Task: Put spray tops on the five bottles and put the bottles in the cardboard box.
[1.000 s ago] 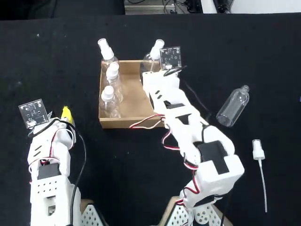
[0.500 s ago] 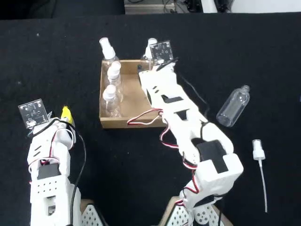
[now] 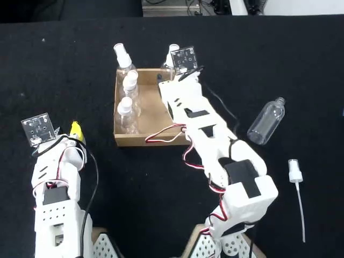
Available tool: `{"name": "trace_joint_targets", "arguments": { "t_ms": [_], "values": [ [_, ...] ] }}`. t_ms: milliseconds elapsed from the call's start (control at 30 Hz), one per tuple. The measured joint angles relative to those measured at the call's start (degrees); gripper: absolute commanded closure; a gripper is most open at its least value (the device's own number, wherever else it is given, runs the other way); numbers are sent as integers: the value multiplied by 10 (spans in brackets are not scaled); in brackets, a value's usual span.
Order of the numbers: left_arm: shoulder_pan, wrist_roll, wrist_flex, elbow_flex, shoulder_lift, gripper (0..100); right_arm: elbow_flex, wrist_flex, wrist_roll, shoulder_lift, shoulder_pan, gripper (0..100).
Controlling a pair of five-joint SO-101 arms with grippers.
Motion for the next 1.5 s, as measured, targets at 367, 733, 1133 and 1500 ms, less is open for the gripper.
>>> {"name": "trace_joint_targets", "arguments": {
  "t_ms": [367, 733, 1133, 1500],
  "values": [
    [0, 0, 0, 0, 0, 870, 0, 3, 0, 0, -1, 828],
    [0, 0, 0, 0, 0, 870, 28, 4, 2, -25, -4, 824],
    [0, 0, 0, 0, 0, 870, 40, -1, 66, -26, -19, 727],
    [0, 0, 0, 0, 0, 870, 49, 4, 68, -25, -22, 682]
  ]
}}
